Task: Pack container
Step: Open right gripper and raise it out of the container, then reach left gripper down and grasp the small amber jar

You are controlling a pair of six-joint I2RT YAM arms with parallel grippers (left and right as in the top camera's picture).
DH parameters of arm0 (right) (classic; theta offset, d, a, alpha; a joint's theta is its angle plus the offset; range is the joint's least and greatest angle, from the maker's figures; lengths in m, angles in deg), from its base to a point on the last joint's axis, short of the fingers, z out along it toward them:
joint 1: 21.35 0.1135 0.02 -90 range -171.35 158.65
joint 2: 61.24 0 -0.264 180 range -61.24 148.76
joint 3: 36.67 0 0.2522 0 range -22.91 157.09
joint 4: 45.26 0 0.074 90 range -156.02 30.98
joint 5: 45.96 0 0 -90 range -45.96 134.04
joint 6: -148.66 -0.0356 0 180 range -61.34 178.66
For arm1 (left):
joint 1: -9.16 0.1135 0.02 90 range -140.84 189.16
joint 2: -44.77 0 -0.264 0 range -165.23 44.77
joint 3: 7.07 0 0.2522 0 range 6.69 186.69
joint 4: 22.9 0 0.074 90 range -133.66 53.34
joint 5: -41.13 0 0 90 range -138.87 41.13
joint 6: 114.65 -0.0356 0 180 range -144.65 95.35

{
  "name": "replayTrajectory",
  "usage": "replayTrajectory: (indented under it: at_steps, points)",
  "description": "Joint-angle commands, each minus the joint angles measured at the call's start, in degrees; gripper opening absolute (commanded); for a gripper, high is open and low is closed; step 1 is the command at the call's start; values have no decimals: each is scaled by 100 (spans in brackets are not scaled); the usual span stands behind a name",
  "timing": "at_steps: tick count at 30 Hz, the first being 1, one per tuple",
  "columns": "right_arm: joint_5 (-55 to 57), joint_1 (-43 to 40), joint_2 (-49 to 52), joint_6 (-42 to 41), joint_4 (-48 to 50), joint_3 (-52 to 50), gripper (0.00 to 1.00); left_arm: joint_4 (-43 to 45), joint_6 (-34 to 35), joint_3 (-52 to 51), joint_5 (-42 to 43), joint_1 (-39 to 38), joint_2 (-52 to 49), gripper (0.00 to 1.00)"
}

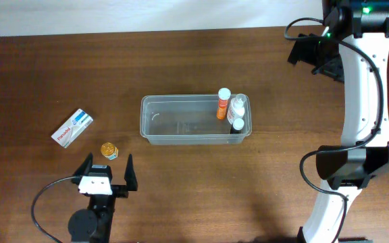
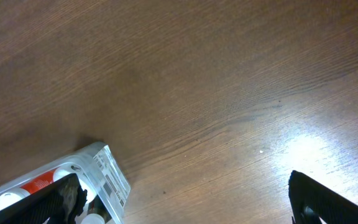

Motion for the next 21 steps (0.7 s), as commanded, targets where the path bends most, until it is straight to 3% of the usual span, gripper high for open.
replayTrajectory:
  at_steps: [1, 5, 8, 12, 13, 18, 21]
  points:
    - [-11, -28, 13, -31, -13, 92, 98, 87, -72, 181, 560, -15, 22, 99]
    - [-11, -28, 13, -31, -13, 92, 98, -114, -79, 975, 857, -15, -483, 99]
    - [-11, -28, 13, -31, -13, 92, 98, -647, -177, 2048, 859, 55, -1510, 99]
    - [-13, -28, 13, -31, -13, 92, 98, -1987, -177, 3919, 861, 227, -3351, 99]
    - [-11, -28, 13, -31, -13, 92, 98, -2747, -181, 4719, 861, 293, -4100, 99]
    - [-11, -28, 13, -31, -13, 92, 98, -4981, -393, 6749, 1038, 350, -6113, 99]
    - [-11, -28, 13, -31, -13, 92, 98, -5366, -389, 6929, 1239, 350, -6612, 99]
